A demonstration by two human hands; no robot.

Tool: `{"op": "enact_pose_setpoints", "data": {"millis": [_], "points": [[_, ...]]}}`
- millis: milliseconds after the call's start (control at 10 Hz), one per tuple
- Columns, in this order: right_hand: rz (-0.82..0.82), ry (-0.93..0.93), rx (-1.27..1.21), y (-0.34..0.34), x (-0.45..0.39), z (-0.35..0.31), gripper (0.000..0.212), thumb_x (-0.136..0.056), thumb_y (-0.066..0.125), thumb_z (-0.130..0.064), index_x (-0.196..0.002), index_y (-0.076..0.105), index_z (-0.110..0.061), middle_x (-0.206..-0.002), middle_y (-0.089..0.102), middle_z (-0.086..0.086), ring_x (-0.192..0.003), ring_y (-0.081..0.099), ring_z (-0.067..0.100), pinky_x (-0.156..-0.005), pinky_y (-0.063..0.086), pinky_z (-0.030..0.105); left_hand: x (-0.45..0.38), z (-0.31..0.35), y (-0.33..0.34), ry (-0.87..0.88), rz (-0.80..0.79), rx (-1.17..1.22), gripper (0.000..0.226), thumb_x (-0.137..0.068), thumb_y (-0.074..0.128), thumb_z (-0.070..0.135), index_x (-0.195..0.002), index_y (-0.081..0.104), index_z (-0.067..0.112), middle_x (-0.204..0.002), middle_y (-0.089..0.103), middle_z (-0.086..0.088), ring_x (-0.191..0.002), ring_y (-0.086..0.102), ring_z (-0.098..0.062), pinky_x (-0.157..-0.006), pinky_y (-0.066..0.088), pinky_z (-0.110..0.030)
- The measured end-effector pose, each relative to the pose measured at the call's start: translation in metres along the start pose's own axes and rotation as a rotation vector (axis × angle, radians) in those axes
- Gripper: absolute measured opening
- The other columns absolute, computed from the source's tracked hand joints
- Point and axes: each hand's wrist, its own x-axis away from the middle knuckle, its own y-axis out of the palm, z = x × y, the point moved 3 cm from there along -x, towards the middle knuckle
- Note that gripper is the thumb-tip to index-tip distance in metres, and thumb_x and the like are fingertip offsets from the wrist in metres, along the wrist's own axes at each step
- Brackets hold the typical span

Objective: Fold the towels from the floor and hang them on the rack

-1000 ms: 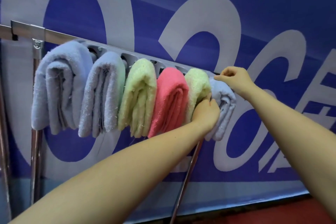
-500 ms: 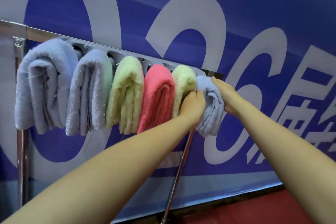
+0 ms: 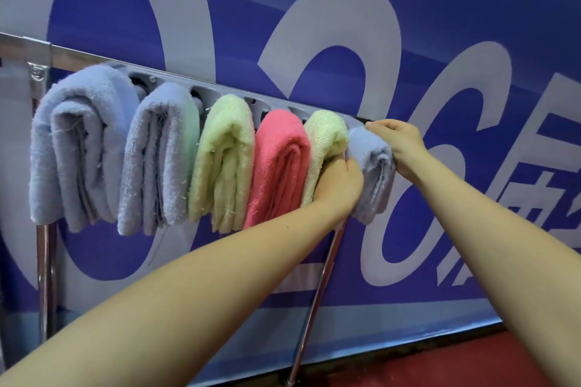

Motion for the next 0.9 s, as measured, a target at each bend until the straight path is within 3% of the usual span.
{"op": "enact_pose_setpoints", "data": {"millis": [200,300,400,600,700,800,900], "points": [[0.013,0.092,-0.015,0.008,-0.003,0.0,0.009,-0.086,0.07,-0.021,-0.091,0.071,-0.013,-0.084,0.07,0.01,-0.073,0.068,0.021,-0.065,0.057,0.028,-0.003,0.001,0.009,-0.042,-0.047,0.049,0.045,-0.104,0.031,0.032,-0.131,0.056,0.006,-0.131,0.059,-0.014,-0.124,0.052,-0.028,-0.111,0.032,-0.036],[0.022,0.108,-0.007,0.008,-0.002,0.003,0.014,-0.089,0.066,-0.031,-0.081,0.069,-0.02,-0.079,0.07,0.005,-0.07,0.066,0.017,-0.063,0.055,0.024,-0.007,0.004,0.008,-0.052,-0.071,0.045,0.043,-0.104,0.031,0.028,-0.135,0.052,0.005,-0.137,0.053,-0.014,-0.131,0.044,-0.027,-0.11,0.025,-0.031],[0.06,0.173,-0.043,0.006,0.006,0.016,0.017,-0.088,0.063,-0.036,-0.078,0.068,-0.023,-0.071,0.067,0.002,-0.071,0.063,0.018,-0.071,0.051,0.029,-0.005,0.003,0.006,-0.044,-0.104,0.073,0.045,-0.104,0.032,0.031,-0.138,0.049,0.008,-0.14,0.052,-0.015,-0.133,0.044,-0.028,-0.116,0.026,-0.037],[0.018,0.242,-0.113,0.004,0.055,0.048,0.031,-0.099,0.042,-0.041,-0.101,0.061,-0.017,-0.093,0.064,0.003,-0.09,0.061,0.019,-0.088,0.048,0.032,0.015,0.007,-0.004,-0.059,-0.157,0.101,0.042,-0.105,0.032,0.023,-0.14,0.045,0.005,-0.142,0.048,-0.018,-0.13,0.044,-0.03,-0.109,0.029,-0.034],[0.196,0.174,-0.101,-0.001,0.083,0.051,0.031,-0.1,0.034,-0.036,-0.097,0.061,-0.022,-0.093,0.064,-0.002,-0.096,0.06,0.019,-0.078,0.048,0.032,0.039,0.015,-0.012,-0.034,-0.184,0.091,0.046,-0.104,0.031,0.023,-0.149,0.032,0.013,-0.152,0.038,-0.012,-0.137,0.038,-0.026,-0.113,0.027,-0.034],[0.334,0.065,0.052,0.003,0.116,0.039,0.028,-0.096,0.032,-0.033,-0.081,0.055,-0.025,-0.092,0.063,0.004,-0.09,0.059,0.024,-0.069,0.045,0.035,0.058,0.028,-0.029,-0.029,-0.176,0.101,0.049,-0.101,0.031,0.026,-0.149,0.034,0.019,-0.151,0.04,-0.007,-0.137,0.04,-0.025,-0.116,0.027,-0.041],[0.311,-0.026,0.032,0.014,0.139,0.017,0.024,-0.095,0.035,-0.029,-0.086,0.057,-0.023,-0.096,0.063,0.006,-0.086,0.059,0.023,-0.072,0.046,0.037,0.072,0.045,-0.057,-0.029,-0.099,0.073,0.041,-0.101,0.029,0.024,-0.13,0.056,0.011,-0.133,0.058,-0.01,-0.12,0.053,-0.027,-0.107,0.039,-0.04]]}}
